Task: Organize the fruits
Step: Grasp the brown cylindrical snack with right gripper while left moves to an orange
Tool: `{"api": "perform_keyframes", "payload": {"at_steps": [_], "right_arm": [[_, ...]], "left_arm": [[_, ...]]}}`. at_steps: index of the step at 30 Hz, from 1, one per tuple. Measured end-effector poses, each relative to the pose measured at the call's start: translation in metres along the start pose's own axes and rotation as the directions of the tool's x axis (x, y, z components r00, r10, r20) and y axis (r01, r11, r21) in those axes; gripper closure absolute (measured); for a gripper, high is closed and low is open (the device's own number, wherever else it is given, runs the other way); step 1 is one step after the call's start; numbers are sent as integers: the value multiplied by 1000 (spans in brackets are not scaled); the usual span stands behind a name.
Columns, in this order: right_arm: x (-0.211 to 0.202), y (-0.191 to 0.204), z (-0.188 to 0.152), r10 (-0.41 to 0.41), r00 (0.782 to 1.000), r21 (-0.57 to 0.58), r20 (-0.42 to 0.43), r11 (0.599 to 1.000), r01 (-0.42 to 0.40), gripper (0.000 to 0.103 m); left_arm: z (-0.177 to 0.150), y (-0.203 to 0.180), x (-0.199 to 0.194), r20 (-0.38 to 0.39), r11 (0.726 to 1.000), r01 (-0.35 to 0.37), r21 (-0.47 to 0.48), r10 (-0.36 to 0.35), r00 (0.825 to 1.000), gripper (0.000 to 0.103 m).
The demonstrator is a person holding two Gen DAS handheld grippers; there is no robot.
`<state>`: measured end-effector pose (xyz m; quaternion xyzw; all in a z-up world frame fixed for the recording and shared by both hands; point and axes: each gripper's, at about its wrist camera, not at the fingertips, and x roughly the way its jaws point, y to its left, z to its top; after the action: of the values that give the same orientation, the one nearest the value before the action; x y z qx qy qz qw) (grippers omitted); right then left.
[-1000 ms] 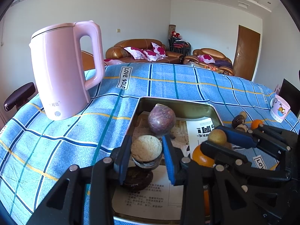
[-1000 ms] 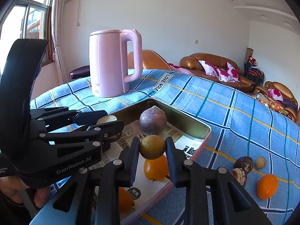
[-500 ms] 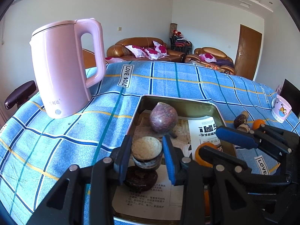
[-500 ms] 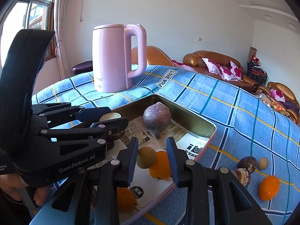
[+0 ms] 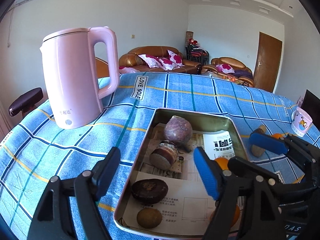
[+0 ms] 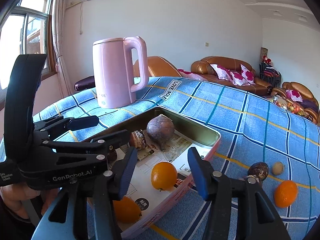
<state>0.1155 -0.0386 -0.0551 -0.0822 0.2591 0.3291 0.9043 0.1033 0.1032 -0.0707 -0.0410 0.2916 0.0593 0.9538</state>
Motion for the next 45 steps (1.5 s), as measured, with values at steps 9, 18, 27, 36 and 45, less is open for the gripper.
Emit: {"api": "perform_keyframes", "payload": {"at_steps": [9, 18, 27, 36, 45], "right_arm": [[-15, -9, -6, -60, 998, 4, 20, 998, 59, 41], [-38, -73, -24, -196, 979, 82, -57, 976, 200, 41], [-2, -91, -22, -223, 949, 74, -223, 967, 244, 41], [0, -108, -25, -171, 956, 139, -239, 968, 208, 71], [-66, -145, -38, -344, 934, 235, -96, 904, 357, 71]], "left_arm": [[0, -4, -4, 12, 1000, -3, -5, 3, 1000, 12], [7, -13, -13, 41, 1000, -4, -21, 4, 999, 2], [19, -32, -14, 34, 1000, 3, 8, -3, 999, 2], [28, -78, -13, 30, 995, 35, 92, -37, 999, 2], [26, -153, 7, -56, 979, 145, 141, -138, 989, 2]]}}
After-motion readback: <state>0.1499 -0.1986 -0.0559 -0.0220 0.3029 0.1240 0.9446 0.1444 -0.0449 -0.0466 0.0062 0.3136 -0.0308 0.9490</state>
